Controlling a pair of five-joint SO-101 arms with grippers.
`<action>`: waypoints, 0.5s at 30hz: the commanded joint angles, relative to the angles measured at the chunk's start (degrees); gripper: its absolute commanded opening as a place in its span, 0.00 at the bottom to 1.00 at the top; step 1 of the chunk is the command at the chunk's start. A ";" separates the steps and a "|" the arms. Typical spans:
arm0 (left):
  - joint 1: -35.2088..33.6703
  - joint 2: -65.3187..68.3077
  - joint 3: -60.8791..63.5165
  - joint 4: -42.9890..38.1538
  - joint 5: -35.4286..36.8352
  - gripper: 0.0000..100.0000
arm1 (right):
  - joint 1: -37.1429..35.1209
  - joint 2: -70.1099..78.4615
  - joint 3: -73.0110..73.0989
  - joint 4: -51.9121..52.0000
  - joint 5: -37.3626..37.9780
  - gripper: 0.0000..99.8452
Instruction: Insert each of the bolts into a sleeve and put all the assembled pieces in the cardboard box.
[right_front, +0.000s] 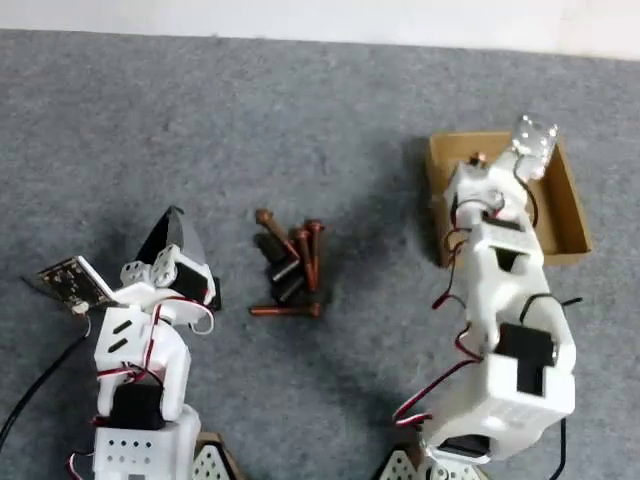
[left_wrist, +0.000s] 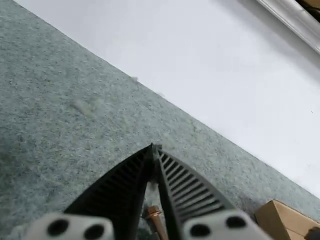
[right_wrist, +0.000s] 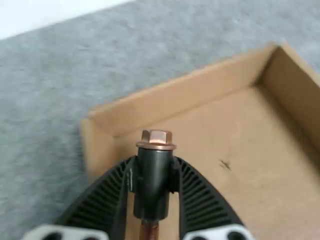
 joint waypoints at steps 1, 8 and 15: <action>0.57 -0.48 1.19 -0.97 -0.44 0.01 | 1.36 -1.10 -4.09 0.31 -0.70 0.01; 0.57 -0.48 1.19 -0.97 -0.44 0.01 | -0.22 -0.84 -3.38 0.48 -0.53 0.21; 0.66 -0.48 1.19 -0.26 -5.54 0.01 | -4.09 -6.73 0.31 4.88 -0.44 0.22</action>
